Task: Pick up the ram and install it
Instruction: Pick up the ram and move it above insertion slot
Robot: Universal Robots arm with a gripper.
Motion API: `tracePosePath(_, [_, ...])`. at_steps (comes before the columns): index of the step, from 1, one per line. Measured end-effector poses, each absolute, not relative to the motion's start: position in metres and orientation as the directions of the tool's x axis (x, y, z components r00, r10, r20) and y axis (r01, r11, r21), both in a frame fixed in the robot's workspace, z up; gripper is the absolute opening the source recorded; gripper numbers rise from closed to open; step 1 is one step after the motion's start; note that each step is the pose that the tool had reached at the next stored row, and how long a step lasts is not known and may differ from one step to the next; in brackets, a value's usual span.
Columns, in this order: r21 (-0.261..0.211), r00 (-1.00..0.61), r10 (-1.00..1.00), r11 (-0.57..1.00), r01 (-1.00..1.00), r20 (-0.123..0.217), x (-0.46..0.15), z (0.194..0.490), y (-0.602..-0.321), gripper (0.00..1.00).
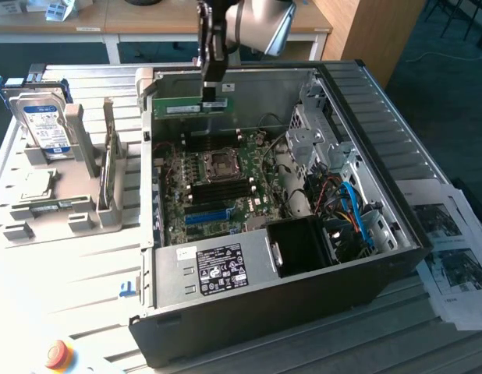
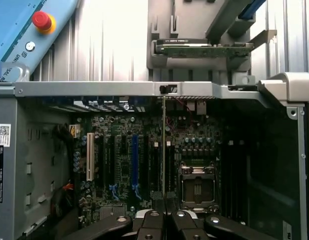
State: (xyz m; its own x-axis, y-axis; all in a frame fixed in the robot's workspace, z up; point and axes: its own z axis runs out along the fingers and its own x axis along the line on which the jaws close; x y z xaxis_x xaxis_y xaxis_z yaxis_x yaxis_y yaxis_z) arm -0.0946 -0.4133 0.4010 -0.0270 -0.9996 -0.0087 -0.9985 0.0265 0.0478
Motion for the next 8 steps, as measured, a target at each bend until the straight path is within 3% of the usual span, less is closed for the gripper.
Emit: tracePosePath(8, [0.048,-0.027,-1.0,0.027,-0.999,-0.009,-0.068,0.401,-0.413,0.11])
